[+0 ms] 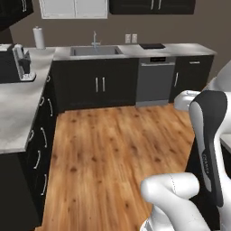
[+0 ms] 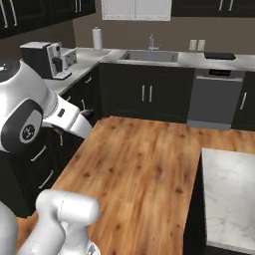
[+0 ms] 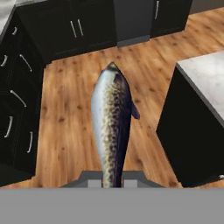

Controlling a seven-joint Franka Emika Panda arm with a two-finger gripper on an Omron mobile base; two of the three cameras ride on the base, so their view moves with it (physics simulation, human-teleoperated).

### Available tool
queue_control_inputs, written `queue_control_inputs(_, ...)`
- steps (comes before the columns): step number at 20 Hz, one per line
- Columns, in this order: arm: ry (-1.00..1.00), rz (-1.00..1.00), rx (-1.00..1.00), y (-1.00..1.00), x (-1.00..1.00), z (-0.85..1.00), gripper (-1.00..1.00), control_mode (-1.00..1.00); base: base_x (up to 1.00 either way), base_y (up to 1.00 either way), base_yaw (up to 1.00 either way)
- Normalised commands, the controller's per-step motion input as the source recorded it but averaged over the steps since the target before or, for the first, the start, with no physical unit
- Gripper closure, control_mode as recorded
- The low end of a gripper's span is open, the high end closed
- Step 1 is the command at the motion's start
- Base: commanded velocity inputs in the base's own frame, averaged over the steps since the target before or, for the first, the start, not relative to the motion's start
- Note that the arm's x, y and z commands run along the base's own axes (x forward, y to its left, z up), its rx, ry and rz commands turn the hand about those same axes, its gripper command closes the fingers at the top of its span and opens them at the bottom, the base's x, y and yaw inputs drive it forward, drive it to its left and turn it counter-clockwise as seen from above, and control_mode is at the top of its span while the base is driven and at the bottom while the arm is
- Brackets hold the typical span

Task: Take the fish out of the fridge, briefly rinse it in the sink, and place it on the tray next to the sink.

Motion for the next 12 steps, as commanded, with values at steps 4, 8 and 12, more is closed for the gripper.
queue_control_inputs(4, 0.00, 0.00, 0.00, 0.00, 0.00, 0.00, 1.00, 1.00, 0.54, 0.00, 0.02)
queue_control_inputs(8, 0.00, 0.00, 0.00, 0.00, 0.00, 0.00, 1.00, 1.00, 0.76, 0.44, -0.19)
queue_control_inputs(12, 0.00, 0.00, 0.00, 0.00, 0.00, 0.00, 1.00, 1.00, 0.67, 0.19, -0.20)
